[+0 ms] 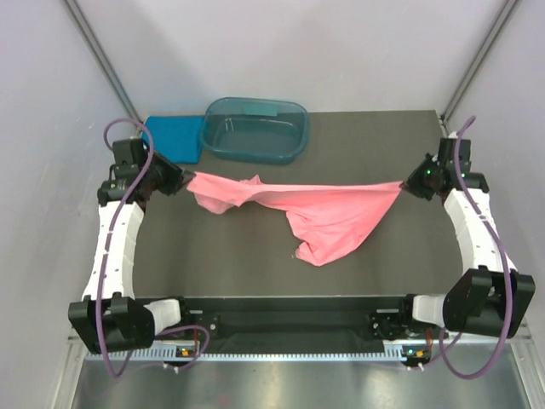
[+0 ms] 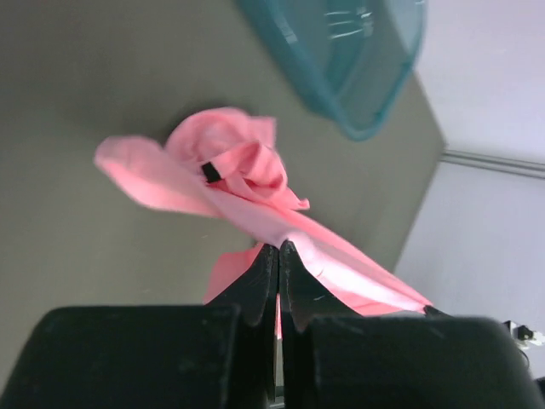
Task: Fold and stack the t-shirts
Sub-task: Flatten the tshirt out
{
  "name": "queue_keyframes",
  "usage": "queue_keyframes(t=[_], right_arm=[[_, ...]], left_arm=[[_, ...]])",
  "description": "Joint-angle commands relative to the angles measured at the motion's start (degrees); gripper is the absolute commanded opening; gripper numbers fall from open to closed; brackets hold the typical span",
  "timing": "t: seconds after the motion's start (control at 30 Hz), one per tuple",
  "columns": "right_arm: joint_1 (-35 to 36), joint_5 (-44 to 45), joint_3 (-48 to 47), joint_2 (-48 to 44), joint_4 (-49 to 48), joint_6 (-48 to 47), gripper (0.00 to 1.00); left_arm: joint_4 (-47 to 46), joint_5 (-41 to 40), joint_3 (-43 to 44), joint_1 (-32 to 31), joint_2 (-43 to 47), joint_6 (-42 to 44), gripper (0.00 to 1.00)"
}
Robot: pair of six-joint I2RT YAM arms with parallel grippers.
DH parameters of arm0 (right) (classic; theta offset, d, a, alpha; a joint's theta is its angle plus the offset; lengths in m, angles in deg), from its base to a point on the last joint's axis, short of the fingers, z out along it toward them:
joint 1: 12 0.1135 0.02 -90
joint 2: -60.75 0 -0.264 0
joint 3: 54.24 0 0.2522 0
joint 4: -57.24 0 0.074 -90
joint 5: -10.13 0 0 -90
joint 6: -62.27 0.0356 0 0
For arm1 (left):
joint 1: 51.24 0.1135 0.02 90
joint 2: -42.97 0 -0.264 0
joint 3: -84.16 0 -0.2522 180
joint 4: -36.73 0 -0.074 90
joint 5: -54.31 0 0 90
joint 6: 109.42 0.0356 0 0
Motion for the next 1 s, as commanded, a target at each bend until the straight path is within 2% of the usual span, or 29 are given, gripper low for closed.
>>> queue_keyframes(t=[0.0, 0.2, 0.3, 0.33, 0.47, 0.7, 0.97], right_arm=[[0.5, 2.4, -8.7, 0.9, 2.5, -1.3, 0.0], [0.7, 1.9, -25.2, 2.8, 2.5, -0.7, 0.0], [0.7, -0.3, -35.1, 4.1, 2.9, 0.6, 0.0], [0.7, -1.4, -39.5, 4.7, 2.9, 1.1, 0.0], [3.1, -2.7, -49.9, 5.9, 6.4, 0.5, 0.0], [3.8, -0.8, -55.2, 0.9, 3.4, -4.4, 0.0], [4.0, 0.0, -60.1, -4.5, 1.4, -5.4, 0.0]], left_arm=[[-4.0, 3.2, 7.5, 0.3, -3.5, -3.2, 0.0], [-14.0, 8.0, 22.5, 0.3, -9.0, -7.3, 0.0], [-20.7, 9.6, 26.1, 0.4, -9.1, -10.9, 0.0], [-25.4, 9.8, 27.1, 0.3, -8.9, -11.5, 0.0], [-34.7, 11.0, 32.4, 0.3, -8.1, -12.9, 0.0], [-36.4, 9.1, 44.0, 0.3, -5.3, -7.9, 0.0], [-39.5, 5.8, 48.3, 0.3, -1.5, -5.9, 0.0]])
